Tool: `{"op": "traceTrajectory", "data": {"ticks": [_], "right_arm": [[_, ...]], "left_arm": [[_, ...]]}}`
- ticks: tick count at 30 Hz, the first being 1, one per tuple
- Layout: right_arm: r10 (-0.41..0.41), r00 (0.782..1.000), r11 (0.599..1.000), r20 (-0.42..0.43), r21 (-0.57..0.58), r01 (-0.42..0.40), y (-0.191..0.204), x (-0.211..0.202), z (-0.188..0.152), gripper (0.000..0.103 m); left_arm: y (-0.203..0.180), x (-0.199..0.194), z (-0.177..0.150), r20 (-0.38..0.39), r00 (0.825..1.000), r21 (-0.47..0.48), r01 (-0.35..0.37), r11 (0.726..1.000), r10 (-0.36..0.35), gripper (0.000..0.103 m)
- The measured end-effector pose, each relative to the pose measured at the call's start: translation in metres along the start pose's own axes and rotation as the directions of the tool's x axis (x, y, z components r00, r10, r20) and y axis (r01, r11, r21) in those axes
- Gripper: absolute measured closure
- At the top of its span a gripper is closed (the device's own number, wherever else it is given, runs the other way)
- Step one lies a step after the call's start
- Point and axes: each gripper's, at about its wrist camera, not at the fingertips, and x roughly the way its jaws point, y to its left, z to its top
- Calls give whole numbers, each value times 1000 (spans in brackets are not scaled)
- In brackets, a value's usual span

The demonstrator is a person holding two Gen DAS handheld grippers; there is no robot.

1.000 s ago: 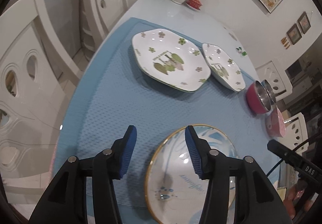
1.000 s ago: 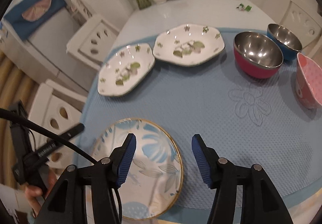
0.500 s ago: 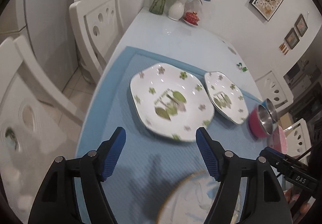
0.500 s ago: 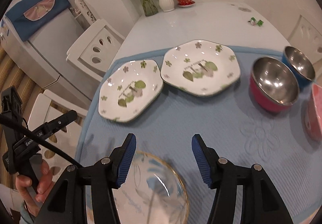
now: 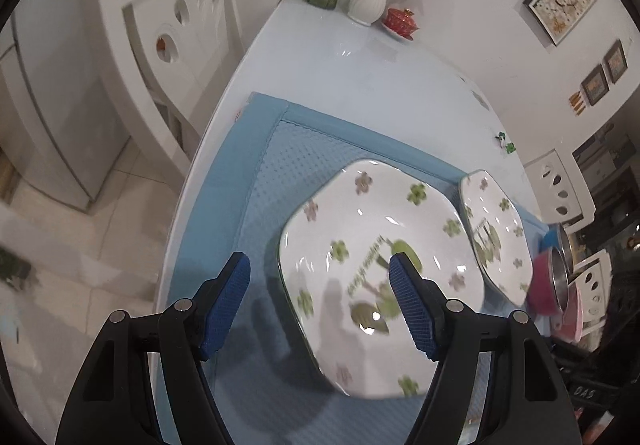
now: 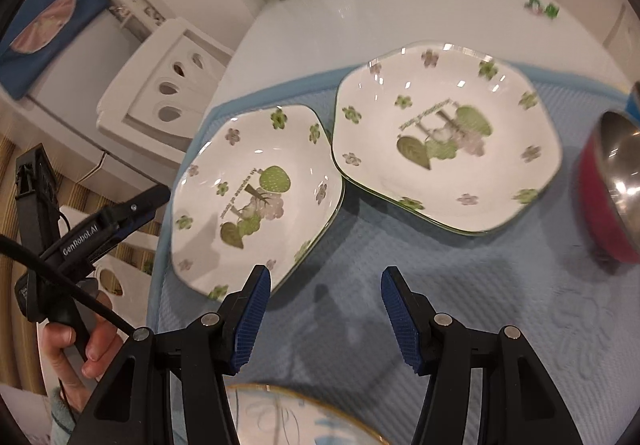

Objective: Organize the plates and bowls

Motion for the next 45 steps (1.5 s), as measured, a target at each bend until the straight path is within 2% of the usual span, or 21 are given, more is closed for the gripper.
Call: {"op": "traceTrajectory", "data": {"ticks": [6,11,13,15,17,21,23,26,28,32,36,41,45], "right_arm": [[23,999,999,-41,51,-21,-8,29,13,47],[35,998,999,-50,41,-33,-7,44,19,47],[42,998,998,-41,39,-40,-7,47,21,47],[46,998,999,-30,31,-45,-6,49,23,51],[50,998,998,-32,28,-50,-5,53,25,60],[50,998,999,-30,3,-50,-2,56,29,68],[47,998,999,-30,-20,-47,4,60,32,71],[0,1000,997,-26,-82,-2,17,60,30,72],[-18,1000,994,-26,-109,15,20,60,27,72],[-6,999,993,-48,-120,0,22,55,21,72],[-4,999,986,-36,-169,-2,32,45,12,72],[-42,999,944,21,-327,46,48,30,-8,72],[-33,999,926,37,-376,45,48,20,-16,72]], "left_arm": [[2,25,13,-31,999,41,22,999,-21,35],[5,44,18,-58,996,42,68,997,-65,44],[5,51,19,-68,994,42,92,995,-89,52],[4,57,20,-70,992,49,106,993,-103,55],[4,59,21,-61,992,52,113,992,-109,55],[4,60,19,-43,991,45,126,991,-124,55],[1,60,18,-40,991,58,126,990,-124,58],[-1,58,15,-41,993,67,111,992,-108,58],[2,53,13,-41,992,38,122,992,-120,58],[5,40,0,-34,993,7,109,994,-109,58],[8,21,-21,-10,995,-20,96,995,-96,58],[4,-3,-42,22,996,29,84,996,-84,58],[2,-15,-52,35,994,41,106,993,-108,58]]}}
